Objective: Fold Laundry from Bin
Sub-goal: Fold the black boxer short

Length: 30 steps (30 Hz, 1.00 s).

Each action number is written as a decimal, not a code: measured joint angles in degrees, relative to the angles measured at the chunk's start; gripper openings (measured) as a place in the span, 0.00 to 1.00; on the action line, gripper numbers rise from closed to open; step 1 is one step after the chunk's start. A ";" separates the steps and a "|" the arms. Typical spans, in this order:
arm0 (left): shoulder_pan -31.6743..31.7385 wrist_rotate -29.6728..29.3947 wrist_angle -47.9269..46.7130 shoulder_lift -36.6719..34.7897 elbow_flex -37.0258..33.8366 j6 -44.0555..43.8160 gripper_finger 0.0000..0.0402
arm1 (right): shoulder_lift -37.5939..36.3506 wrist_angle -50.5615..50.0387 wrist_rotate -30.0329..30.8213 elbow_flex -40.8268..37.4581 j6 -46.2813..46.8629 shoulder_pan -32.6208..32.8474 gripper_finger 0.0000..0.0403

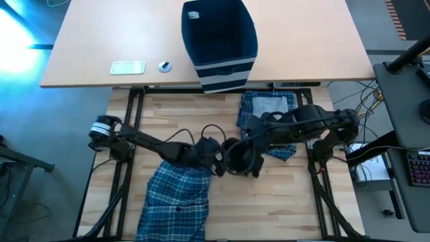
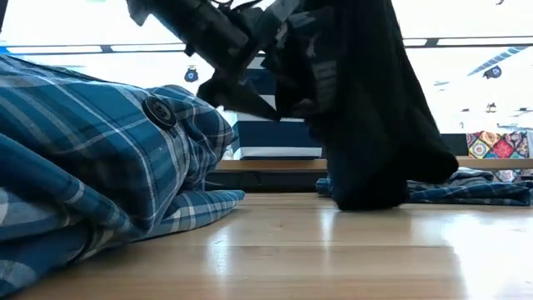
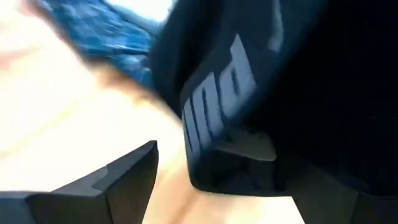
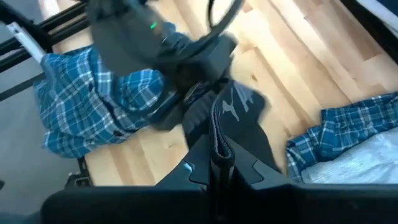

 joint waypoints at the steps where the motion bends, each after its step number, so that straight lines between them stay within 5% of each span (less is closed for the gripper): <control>1: 0.02 -0.56 -1.75 -0.44 0.75 0.55 0.77 | -0.09 0.00 -0.02 0.00 -0.02 0.41 0.02; 9: 1.06 -3.79 -5.31 -0.92 1.47 5.48 0.69 | -0.88 0.08 -0.11 0.00 -0.74 3.04 0.02; 15: 3.21 -3.80 -3.24 -0.33 0.63 6.92 0.33 | -1.94 0.08 -0.39 -0.02 -2.05 4.40 0.02; 19: 3.74 1.16 -4.04 -0.61 2.41 9.54 0.04 | -2.32 0.09 0.05 -0.02 -2.52 4.37 0.02; 30: 3.37 -3.37 -39.63 -11.49 19.67 21.93 0.00 | -2.62 -2.25 6.23 -0.02 -6.09 4.35 0.03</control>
